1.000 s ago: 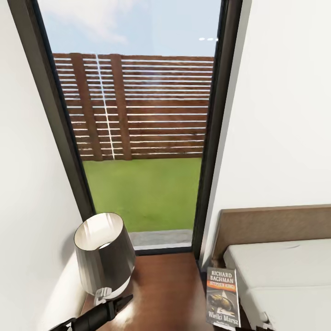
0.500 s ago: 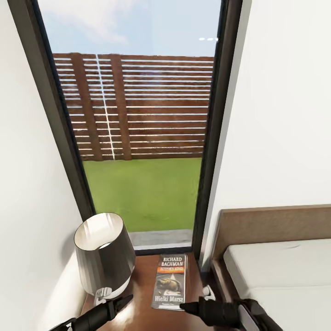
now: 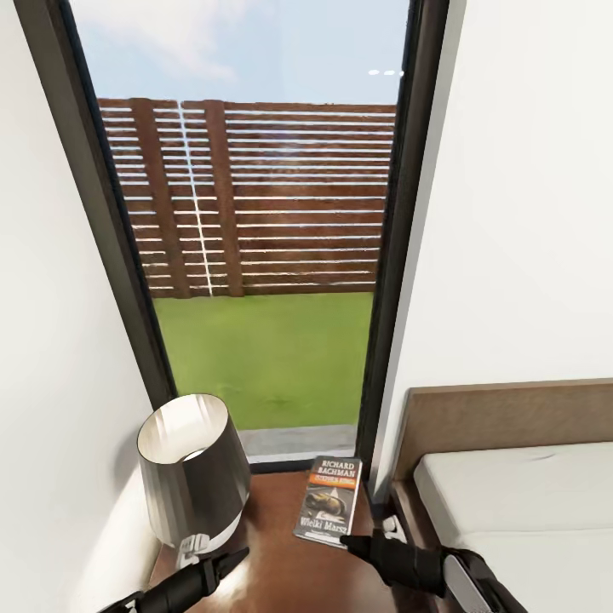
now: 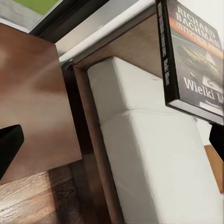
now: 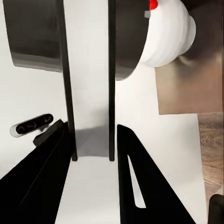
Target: In the bedroom, move the book from the bed onto either nightstand, and place the two sandals side by side next to the bed.
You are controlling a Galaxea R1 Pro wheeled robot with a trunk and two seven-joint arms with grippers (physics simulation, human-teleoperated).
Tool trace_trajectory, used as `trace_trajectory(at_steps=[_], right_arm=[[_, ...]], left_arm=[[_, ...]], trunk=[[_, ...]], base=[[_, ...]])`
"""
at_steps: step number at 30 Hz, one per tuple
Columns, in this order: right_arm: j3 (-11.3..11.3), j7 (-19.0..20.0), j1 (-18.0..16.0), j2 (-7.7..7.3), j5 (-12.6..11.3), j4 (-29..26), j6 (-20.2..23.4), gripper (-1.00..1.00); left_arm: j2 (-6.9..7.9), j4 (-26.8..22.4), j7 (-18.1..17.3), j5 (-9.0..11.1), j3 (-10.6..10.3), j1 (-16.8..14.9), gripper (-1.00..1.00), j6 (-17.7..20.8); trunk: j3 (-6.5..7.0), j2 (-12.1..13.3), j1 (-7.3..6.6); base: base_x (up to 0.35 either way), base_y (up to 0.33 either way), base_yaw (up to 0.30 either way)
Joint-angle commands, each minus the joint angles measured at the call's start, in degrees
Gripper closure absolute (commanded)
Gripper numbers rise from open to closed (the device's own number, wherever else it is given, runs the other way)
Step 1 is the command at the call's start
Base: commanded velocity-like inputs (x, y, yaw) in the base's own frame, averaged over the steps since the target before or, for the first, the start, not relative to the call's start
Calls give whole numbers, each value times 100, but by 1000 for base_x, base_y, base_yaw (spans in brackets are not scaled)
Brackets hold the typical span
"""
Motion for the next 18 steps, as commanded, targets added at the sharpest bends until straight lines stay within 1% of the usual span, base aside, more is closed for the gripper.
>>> trace_trajectory(at_steps=[1, 3, 5, 10, 11, 13, 14, 15, 16, 18], right_arm=[[-100, -68, -5, -5, -45, -3, 80, 100], [-241, -135, -4, -5, -47, -3, 286, 100], [-300, -165, -6, -5, -48, -3, 465, 100], [-330, -190, -4, -3, -45, 4, 567, 100], [-335, -273, -6, 30, -42, 8, 589, 100], [-333, -470, -9, 234, -40, 126, 649, 100], [-332, -512, -9, 367, -40, 184, 660, 100], [-326, -555, -8, 564, -25, 279, 672, 100], [-323, -570, -7, 634, -12, 317, 676, 100], [-322, -579, -8, 677, -2, 337, 679, 100]], left_arm=[[-8, 17, -27, 14, 21, -5, -100, 61], [-14, 33, -27, 14, 22, -5, -100, 58], [-16, 40, -27, 14, 22, -5, -100, 58], [-18, 44, -27, 14, 22, -5, -100, 56], [-18, 44, -27, 14, 22, -5, -100, 58], [-18, 45, -27, 14, 22, -5, -100, 59], [-18, 45, -27, 14, 22, -5, -100, 57], [-18, 45, -27, 14, 22, -5, -100, 57], [-18, 45, -27, 14, 22, -5, -100, 58], [-18, 45, -27, 14, 22, -5, -100, 59]], trunk=[[-8, -7, 1], [-8, -7, 1], [-8, -7, 1], [-8, -7, 1], [-8, -7, 1], [-8, -7, 1], [-8, -7, 1], [-8, -7, 1], [-8, -7, 1], [-8, -7, 1]], base=[[0, 0, 0], [0, 0, 0], [0, 0, 0], [0, 0, 0], [0, 0, 0], [0, 0, 0], [0, 0, 0], [0, 0, 0], [0, 0, 0], [0, 0, 0]])
